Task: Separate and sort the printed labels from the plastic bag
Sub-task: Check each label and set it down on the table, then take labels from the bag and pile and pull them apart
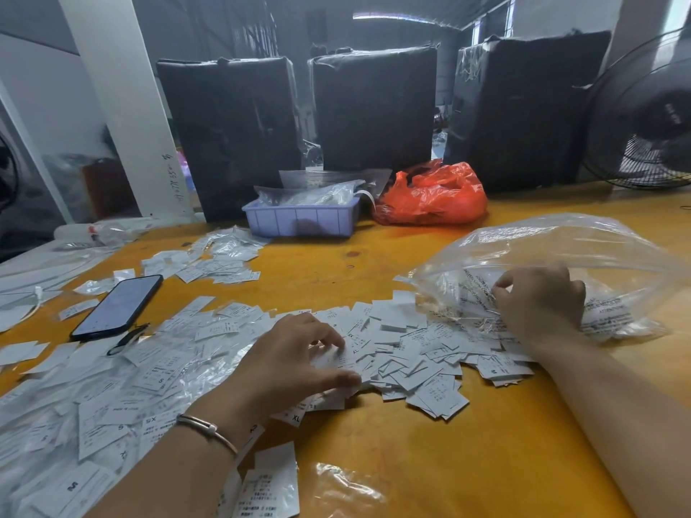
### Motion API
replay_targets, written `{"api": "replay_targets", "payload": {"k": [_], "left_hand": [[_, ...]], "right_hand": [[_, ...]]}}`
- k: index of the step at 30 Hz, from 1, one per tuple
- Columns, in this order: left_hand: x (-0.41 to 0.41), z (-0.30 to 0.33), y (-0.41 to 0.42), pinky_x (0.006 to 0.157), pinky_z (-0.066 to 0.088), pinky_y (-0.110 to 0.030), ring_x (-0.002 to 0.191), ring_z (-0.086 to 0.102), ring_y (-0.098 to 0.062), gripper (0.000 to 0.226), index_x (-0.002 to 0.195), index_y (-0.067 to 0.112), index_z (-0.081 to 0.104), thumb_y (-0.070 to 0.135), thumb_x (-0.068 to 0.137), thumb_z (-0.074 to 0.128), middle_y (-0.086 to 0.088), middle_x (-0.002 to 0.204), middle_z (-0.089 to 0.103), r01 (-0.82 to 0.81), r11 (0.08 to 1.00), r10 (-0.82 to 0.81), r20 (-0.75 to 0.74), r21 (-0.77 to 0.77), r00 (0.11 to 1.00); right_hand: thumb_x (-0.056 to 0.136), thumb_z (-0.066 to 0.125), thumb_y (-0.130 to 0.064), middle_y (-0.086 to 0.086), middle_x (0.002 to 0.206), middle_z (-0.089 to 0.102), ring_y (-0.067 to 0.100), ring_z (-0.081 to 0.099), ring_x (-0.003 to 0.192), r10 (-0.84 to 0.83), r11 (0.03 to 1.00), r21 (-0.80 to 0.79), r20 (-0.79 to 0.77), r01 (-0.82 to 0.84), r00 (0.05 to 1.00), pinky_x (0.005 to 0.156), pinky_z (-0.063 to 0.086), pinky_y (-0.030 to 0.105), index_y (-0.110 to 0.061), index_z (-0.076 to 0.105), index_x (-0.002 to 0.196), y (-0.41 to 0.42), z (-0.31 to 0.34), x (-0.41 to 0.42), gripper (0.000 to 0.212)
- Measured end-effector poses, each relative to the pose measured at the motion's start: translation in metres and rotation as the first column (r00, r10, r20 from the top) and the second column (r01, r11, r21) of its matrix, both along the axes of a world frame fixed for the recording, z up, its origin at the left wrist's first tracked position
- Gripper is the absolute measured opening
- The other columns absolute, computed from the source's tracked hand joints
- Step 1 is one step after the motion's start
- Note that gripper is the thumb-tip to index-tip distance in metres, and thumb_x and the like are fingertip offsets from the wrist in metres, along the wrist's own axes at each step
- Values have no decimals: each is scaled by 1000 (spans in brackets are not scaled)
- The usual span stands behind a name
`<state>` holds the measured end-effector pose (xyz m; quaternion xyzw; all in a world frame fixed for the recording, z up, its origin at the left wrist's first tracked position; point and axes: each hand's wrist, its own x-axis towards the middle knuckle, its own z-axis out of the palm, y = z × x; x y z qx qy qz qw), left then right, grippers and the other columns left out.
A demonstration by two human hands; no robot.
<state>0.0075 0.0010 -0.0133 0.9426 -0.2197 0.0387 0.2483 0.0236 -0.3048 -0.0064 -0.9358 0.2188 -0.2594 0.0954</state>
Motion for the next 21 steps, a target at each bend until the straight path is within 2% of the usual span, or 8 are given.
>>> {"api": "replay_targets", "payload": {"k": [3,5,8,10,12,17,19,21], "left_hand": [[0,1,-2,90,45,-28,105,49,-1,55,104,33,67,72,65,60,18,106,60,-24,999,26,56,-36,998],[-1,3,-3,88,46,-30,103,53,-3,55,102,31,69,72,72,48,17,103,62,-30,991,39,65,-132,997],[-3,7,-5,84,49,-27,103,61,-4,55,102,31,69,73,80,41,16,105,67,-34,931,18,-50,-362,999],[-4,9,-6,82,52,-23,102,63,-1,51,108,34,66,72,79,50,16,107,69,-19,897,-47,-139,-442,989],[-8,10,-9,75,53,-17,98,68,-3,45,109,31,66,61,75,62,10,103,73,-2,862,-118,-204,-507,972],[-13,14,-12,60,49,-11,70,71,-12,24,83,6,73,28,73,75,-8,76,75,34,781,-182,-175,-623,968],[-12,14,-10,61,49,-12,70,70,-13,14,82,6,73,18,76,76,-8,76,75,30,775,-173,-167,-631,971],[-10,15,-8,64,50,-12,74,71,-11,6,83,11,73,14,79,76,-3,78,75,-7,782,-97,-133,-624,986]], "right_hand": [[88,59,-19,15,81,67,35,56,87,95,995,11,228,-100,969,75,42,36,-13,74,81,13,4,-8,18],[83,65,-15,4,67,65,23,60,68,276,933,148,286,-327,918,61,45,28,-14,68,71,28,5,-15,12],[79,72,-13,-4,64,61,10,58,60,626,682,306,226,-664,747,57,44,22,-16,62,68,63,4,-27,16],[78,75,-16,-5,69,65,4,59,62,769,525,290,243,-800,592,57,46,18,-15,65,72,82,2,-32,12],[78,76,-18,-5,72,68,4,61,66,819,437,236,295,-868,493,58,48,21,-13,68,74,91,0,-36,10],[77,78,-15,-4,74,67,7,61,69,838,414,118,338,-903,428,58,50,30,-10,68,75,95,0,-40,11],[76,78,-13,-3,78,68,8,61,72,830,413,99,368,-905,419,59,51,31,-10,68,80,98,0,-41,11],[76,78,-16,-5,89,67,8,62,78,790,450,128,404,-884,461,64,52,29,-13,66,94,101,-2,-40,22]]}}
